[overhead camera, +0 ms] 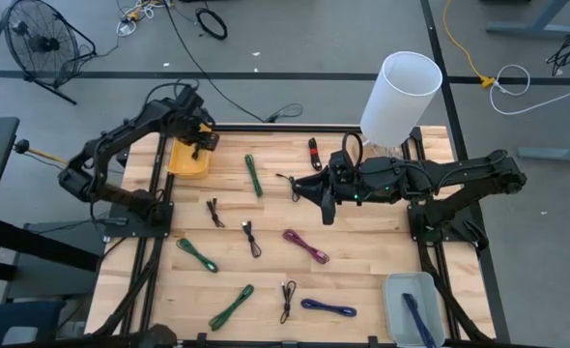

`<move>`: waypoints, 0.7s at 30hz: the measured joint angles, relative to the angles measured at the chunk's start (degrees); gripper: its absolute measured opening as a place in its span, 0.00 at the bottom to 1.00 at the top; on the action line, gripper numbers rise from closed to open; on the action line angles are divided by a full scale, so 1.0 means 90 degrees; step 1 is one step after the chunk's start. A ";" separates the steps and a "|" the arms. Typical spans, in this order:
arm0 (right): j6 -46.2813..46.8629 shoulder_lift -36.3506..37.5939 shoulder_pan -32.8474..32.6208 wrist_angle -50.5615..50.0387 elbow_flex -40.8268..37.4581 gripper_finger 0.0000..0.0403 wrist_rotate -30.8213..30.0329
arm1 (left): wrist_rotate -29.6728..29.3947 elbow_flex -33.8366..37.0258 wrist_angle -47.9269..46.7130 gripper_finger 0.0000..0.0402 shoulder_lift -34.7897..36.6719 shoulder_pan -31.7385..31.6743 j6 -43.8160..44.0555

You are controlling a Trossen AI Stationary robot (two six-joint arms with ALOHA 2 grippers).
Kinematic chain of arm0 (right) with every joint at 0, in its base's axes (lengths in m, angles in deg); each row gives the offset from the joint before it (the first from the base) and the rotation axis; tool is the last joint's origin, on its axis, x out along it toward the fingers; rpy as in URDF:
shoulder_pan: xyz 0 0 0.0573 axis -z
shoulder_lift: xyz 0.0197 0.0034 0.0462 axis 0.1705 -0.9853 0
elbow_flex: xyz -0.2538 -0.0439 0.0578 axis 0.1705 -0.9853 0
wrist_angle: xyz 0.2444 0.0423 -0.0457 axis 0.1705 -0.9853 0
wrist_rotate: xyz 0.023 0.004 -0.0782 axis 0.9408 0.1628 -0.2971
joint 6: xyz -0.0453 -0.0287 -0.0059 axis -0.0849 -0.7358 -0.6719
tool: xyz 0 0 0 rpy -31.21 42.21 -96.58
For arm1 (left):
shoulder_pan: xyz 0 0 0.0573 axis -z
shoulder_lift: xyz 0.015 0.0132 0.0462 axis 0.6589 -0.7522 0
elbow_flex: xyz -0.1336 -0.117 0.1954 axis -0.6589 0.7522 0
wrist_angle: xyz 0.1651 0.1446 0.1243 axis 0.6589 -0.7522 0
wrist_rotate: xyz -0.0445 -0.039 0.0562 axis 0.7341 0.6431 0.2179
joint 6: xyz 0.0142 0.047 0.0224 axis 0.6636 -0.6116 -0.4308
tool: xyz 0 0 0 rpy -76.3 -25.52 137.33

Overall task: Pick & Place USB Port
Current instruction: Put the green charger cable into the gray bin

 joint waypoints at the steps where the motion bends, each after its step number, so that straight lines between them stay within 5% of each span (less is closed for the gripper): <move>1: -0.0002 0.0000 0.0000 0.0000 0.0000 0.30 -0.0002 | 0.0261 0.0000 0.0004 0.51 0.0052 0.0107 0.0168; 5: -0.0049 0.0000 0.0002 0.0000 0.0000 0.30 -0.0007 | 0.0921 -0.0007 0.0021 0.51 0.0162 0.0786 0.0745; 16: -0.0073 0.0000 -0.0002 0.0007 0.0000 0.30 0.0163 | -0.0220 -0.0011 0.0933 0.51 -0.0270 0.2617 0.2768; 21: -0.0170 0.0000 -0.0002 0.0011 0.0000 0.30 0.0311 | 0.0326 -0.0007 0.1024 0.51 -0.0959 0.2682 0.3338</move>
